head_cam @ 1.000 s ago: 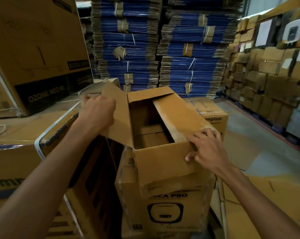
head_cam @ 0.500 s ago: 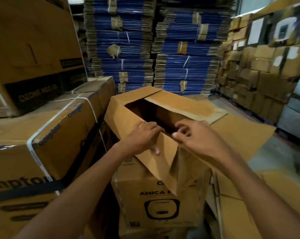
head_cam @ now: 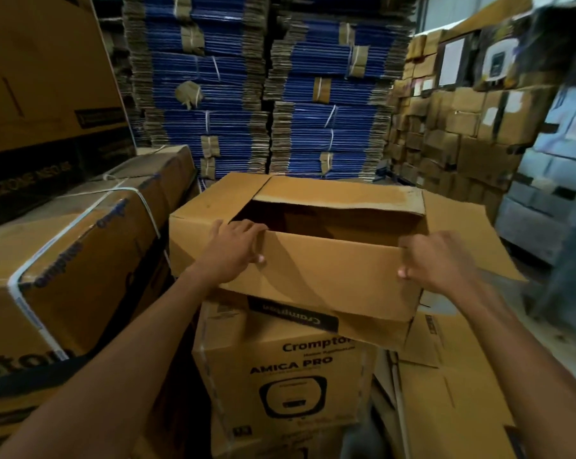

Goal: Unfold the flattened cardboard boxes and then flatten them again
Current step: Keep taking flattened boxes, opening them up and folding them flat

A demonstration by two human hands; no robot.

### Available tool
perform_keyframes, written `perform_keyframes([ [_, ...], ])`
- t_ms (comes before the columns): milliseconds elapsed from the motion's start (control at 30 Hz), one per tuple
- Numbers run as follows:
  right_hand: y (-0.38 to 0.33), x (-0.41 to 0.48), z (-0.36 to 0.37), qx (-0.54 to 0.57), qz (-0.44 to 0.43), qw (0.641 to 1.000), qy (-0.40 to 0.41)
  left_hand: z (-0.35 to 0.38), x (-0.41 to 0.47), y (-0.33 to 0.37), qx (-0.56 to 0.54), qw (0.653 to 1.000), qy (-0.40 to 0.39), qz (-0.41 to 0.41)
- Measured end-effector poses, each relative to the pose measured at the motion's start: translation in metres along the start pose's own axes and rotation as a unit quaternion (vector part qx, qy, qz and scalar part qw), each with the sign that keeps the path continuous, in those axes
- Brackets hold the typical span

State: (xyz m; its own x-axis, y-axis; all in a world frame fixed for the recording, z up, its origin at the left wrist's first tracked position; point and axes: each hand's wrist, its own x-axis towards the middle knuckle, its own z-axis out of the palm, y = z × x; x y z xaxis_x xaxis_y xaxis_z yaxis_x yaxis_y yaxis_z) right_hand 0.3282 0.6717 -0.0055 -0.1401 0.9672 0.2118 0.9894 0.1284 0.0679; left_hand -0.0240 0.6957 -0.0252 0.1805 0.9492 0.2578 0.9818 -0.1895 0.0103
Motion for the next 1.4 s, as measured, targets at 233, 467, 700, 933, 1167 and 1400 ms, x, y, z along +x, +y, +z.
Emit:
perform_keyframes([
  [233, -0.055, 0.008, 0.020, 0.095, -0.056, 0.992, 0.059, 0.011, -0.009, 0.081, -0.072, 0.988, 0.130, 0.041],
  [467, -0.101, 0.016, 0.037, 0.134, -0.112, 0.978, 0.110, 0.001, -0.020, 0.095, -0.026, 0.998, 0.057, 0.001],
  [700, -0.101, 0.010, 0.052, 0.160, -0.099, 0.970, 0.153, -0.018, -0.023, 0.072, 0.011, 0.993, 0.084, -0.086],
  [933, -0.097, 0.013, 0.060, 0.166, -0.115, 0.963, 0.176, -0.064, -0.011, 0.007, 0.164, 0.964, 0.164, -0.130],
  [1167, -0.096, 0.010, 0.067, 0.192, -0.128, 0.953, 0.199, -0.040, -0.015, -0.038, -0.004, 0.957, -0.024, -0.290],
  [1400, -0.094, 0.011, 0.061, 0.192, -0.122, 0.956, 0.187, -0.014, 0.001, -0.027, -0.056, 0.935, -0.051, -0.347],
])
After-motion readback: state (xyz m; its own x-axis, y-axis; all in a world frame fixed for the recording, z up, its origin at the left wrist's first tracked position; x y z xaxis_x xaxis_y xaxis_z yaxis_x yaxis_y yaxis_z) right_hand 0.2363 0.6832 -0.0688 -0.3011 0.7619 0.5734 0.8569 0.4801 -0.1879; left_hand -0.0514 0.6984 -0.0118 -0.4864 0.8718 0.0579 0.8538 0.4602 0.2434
